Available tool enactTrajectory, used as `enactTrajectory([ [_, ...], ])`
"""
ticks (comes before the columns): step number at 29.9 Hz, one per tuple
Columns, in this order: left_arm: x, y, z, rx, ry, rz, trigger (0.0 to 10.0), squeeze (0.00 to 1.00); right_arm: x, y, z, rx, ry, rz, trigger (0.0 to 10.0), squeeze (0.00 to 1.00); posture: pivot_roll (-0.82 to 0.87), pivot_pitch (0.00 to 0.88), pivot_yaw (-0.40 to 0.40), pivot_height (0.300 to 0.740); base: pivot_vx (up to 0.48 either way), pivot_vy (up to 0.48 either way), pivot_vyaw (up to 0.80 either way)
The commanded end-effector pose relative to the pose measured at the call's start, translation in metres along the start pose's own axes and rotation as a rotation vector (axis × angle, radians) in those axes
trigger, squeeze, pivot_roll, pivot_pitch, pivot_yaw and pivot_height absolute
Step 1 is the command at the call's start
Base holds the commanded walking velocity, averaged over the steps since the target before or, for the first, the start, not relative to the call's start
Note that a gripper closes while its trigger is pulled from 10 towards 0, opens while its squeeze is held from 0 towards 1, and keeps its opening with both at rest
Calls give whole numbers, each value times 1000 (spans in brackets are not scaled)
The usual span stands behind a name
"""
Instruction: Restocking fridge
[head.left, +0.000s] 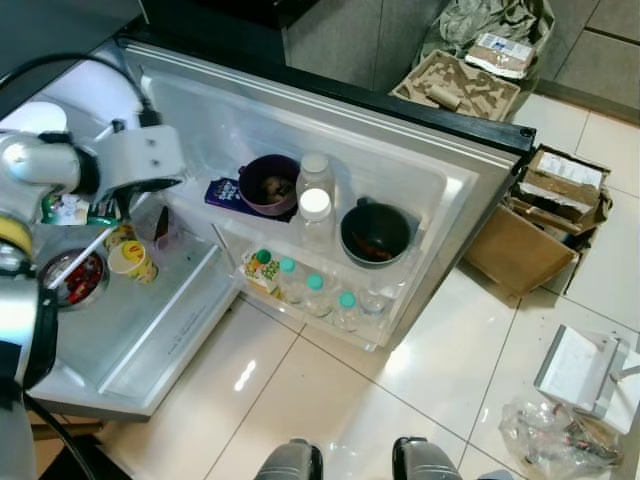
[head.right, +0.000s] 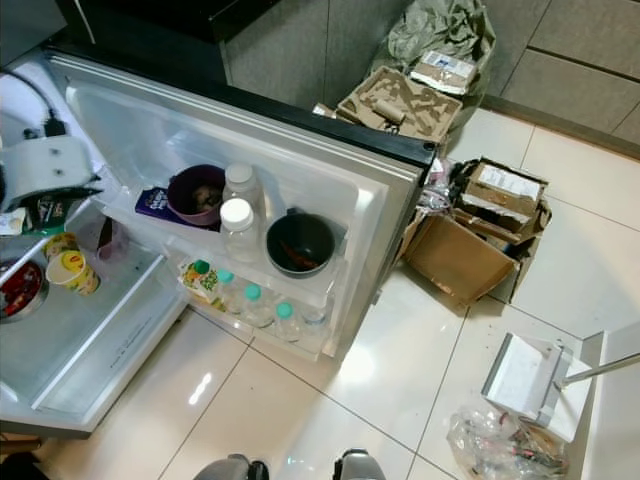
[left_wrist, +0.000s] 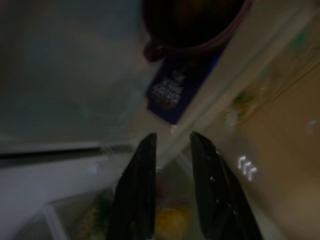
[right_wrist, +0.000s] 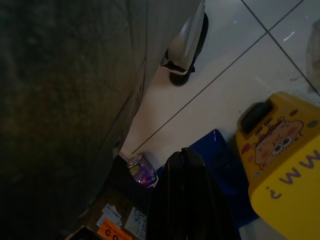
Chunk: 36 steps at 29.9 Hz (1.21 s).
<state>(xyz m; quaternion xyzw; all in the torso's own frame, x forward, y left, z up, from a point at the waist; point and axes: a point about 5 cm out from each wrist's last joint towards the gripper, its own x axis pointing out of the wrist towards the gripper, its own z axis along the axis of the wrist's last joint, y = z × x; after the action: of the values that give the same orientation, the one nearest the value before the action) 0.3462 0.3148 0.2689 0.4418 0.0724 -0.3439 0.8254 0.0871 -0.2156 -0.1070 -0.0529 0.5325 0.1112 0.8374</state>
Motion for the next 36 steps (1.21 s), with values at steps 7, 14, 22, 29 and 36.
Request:
enactTrajectory([
  [7,-17,-38,-39,-296,-145,-21,10000,1000,1,5,-4,-12,42,15,10000,0,71,178,32,740,0,0,0],
  [14,-10,-98,-61,-512,-257,-39,10000,1000,2,1,1,-15,38,8,10000,0,67,161,31,740,0,0,0],
  [22,0,-173,-98,-773,-184,-30,10000,1000,2,1,0,-15,49,7,10000,0,66,138,27,740,0,0,0],
  [29,-2,-276,-128,-1088,75,40,10000,1000,2,-3,2,-16,54,-2,10000,0,55,115,11,740,0,0,0],
  [36,-6,-348,-139,-1297,358,128,10000,0,1,-9,7,-21,49,-14,10000,0,48,98,-12,740,0,0,0],
])
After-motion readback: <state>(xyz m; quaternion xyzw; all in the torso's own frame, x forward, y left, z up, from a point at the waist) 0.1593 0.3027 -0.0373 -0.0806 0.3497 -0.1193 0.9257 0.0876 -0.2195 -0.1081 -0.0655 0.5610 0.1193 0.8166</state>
